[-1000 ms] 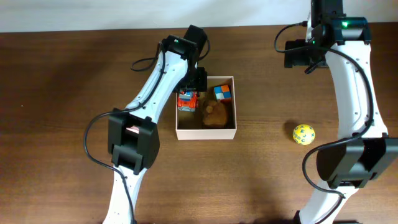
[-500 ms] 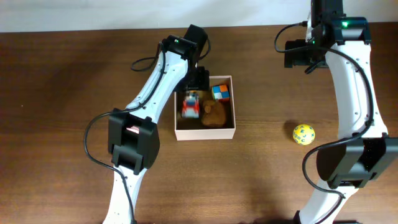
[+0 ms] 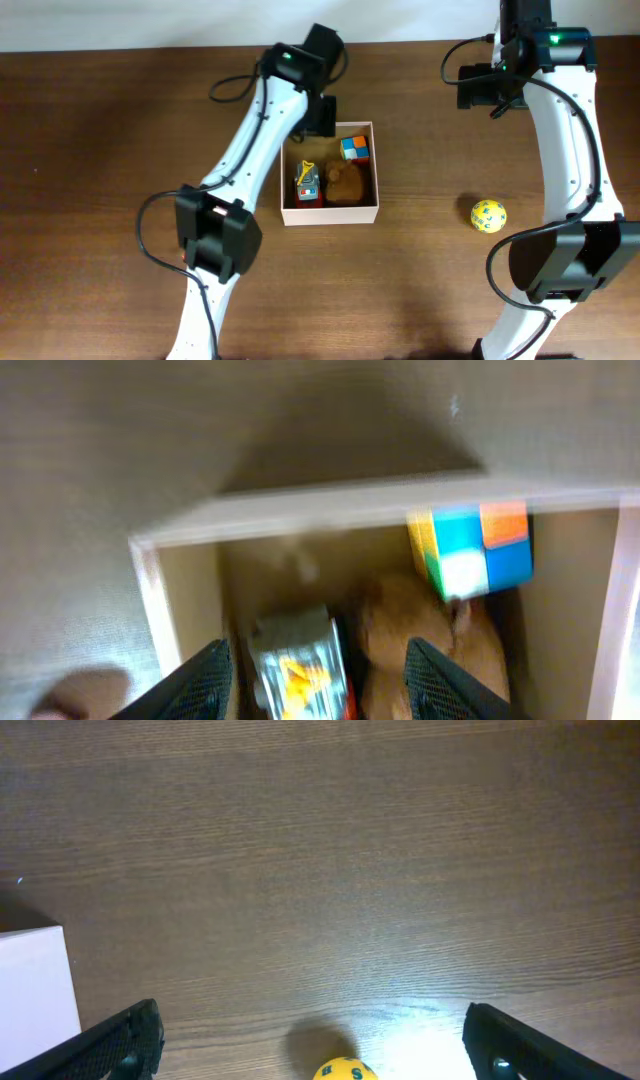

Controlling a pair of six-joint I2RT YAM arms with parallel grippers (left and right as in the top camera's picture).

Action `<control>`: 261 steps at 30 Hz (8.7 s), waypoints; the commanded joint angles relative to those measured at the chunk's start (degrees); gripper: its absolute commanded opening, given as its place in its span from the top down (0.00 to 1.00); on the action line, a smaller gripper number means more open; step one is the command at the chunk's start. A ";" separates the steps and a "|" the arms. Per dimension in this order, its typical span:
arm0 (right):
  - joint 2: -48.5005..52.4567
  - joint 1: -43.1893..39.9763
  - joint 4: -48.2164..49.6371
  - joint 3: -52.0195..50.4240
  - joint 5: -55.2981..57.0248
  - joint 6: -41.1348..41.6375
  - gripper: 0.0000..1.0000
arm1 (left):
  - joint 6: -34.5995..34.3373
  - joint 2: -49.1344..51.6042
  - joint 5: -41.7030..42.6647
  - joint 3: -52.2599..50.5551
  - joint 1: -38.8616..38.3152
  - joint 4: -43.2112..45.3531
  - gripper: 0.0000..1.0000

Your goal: Pack container

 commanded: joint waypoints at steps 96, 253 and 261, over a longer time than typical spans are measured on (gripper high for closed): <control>-0.22 -0.15 0.11 0.98 0.68 0.39 0.01 | 2.05 0.26 -10.88 5.70 -1.81 -1.77 0.98; -0.22 -0.15 0.11 0.98 0.68 0.39 0.01 | 20.39 -15.87 3.65 24.24 12.11 -14.21 0.69; -0.22 -0.15 0.11 0.98 0.68 0.39 0.01 | 23.96 -30.03 -5.44 23.80 13.68 -14.21 0.20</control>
